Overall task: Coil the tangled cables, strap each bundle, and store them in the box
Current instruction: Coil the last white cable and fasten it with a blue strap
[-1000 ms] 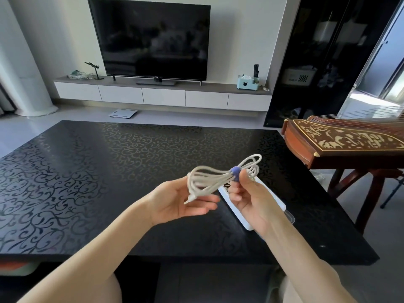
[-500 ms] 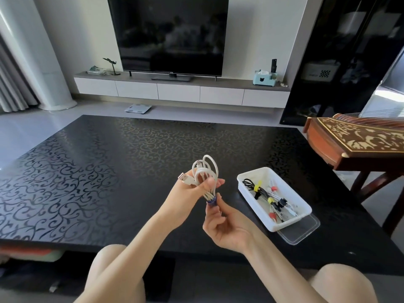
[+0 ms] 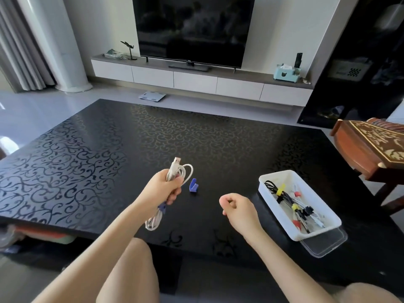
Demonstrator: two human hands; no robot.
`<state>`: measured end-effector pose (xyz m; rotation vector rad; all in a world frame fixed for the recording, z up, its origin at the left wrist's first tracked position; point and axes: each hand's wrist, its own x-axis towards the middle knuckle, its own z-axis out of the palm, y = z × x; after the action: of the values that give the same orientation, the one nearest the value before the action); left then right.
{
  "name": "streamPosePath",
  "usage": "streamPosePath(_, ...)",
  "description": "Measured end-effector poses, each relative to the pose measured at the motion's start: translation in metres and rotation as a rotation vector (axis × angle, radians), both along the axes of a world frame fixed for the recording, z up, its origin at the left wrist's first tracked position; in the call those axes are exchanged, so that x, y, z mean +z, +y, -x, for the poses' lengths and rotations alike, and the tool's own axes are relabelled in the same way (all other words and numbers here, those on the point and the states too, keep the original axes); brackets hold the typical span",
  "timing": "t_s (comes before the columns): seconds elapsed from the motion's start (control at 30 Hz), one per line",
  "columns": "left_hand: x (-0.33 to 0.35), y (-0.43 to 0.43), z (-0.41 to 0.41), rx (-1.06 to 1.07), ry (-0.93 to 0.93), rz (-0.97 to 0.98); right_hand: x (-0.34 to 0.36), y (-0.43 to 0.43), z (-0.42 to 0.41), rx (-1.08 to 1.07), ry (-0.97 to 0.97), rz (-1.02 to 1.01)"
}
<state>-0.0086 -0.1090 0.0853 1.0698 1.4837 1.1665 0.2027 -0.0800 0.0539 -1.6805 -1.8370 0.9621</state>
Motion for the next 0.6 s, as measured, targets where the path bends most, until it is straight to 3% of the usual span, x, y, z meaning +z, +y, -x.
streamPosePath(0.13, -0.008, 0.003, 0.026, 0.146, -0.355, 0.04, -0.021, 0.021, 0.032, 0.209, -0.321, -0.265)
streamPosePath(0.23, -0.02, 0.009, 0.036, 0.218, -0.363, 0.085, -0.035, 0.042, 0.064, 0.336, -0.455, -0.385)
streamPosePath(0.4, -0.033, 0.014, 0.03, 0.209, -0.394, 0.226, -0.05, 0.067, 0.088, 0.44, -0.659, -0.3)
streamPosePath(0.47, -0.037, 0.015, 0.025, 0.205, -0.336, 0.227, -0.052, 0.065, 0.087, 0.395, -0.509, -0.258)
streamPosePath(0.6, -0.042, 0.013, 0.013, 0.181, -0.236, 0.184, -0.03, 0.038, 0.076, 0.245, 0.263, 0.137)
